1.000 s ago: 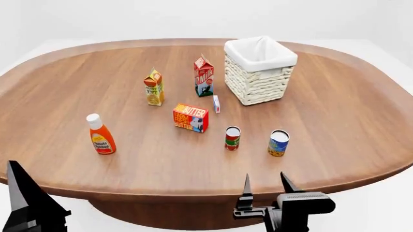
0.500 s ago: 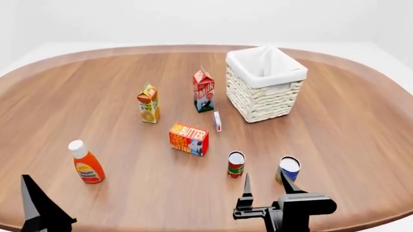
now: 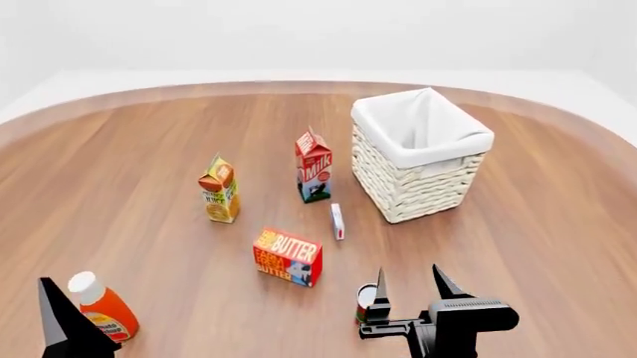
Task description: Pick up the cream cheese box and the butter, and put them in the basket.
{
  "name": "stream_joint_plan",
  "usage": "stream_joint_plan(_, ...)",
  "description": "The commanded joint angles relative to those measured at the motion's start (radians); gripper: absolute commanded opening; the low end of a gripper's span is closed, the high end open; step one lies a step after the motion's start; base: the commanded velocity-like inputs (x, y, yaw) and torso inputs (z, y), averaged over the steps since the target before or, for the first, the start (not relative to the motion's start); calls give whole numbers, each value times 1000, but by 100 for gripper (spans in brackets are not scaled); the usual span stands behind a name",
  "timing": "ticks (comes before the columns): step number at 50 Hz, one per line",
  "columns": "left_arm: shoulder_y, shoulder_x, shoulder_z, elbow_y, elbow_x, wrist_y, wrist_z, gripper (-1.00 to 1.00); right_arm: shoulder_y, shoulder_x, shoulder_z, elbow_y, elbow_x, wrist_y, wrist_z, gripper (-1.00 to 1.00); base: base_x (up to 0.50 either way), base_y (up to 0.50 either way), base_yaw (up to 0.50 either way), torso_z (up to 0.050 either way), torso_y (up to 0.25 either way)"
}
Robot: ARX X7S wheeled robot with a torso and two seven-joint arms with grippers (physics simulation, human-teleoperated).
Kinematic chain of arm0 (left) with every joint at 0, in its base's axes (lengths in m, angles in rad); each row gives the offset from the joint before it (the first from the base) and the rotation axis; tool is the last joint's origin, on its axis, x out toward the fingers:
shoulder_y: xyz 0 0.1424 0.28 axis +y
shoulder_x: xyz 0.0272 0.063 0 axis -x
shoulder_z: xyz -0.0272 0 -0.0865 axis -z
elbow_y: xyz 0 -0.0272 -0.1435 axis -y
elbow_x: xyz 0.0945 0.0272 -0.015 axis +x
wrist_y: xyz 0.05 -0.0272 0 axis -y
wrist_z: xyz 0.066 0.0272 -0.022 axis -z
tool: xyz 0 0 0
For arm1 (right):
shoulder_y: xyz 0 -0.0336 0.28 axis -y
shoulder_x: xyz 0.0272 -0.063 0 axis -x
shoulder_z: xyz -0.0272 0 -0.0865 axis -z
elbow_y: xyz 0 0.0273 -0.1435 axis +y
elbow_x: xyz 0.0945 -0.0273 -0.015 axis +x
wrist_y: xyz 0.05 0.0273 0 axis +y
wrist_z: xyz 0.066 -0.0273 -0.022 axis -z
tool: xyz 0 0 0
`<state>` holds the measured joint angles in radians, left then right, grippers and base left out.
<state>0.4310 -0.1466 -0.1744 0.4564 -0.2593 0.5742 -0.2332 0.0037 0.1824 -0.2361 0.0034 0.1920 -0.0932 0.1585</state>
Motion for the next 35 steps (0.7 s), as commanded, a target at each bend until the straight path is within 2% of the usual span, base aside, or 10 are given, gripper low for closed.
stream_joint_plan(1,-1,-6,7,-10,2,11,-7,100,3,4,-6,5,4,-4,5,100,359,0,0,0,0)
stream_joint_plan(27,-2,-24,17,-9,1,12,-27,100,9,14,-21,8,12,4,19,100,360,0,0,0,1)
stream_joint_plan(35,-4,-28,19,-10,2,11,-32,100,10,17,-24,-2,20,25,28,100,83,0,0,0,0)
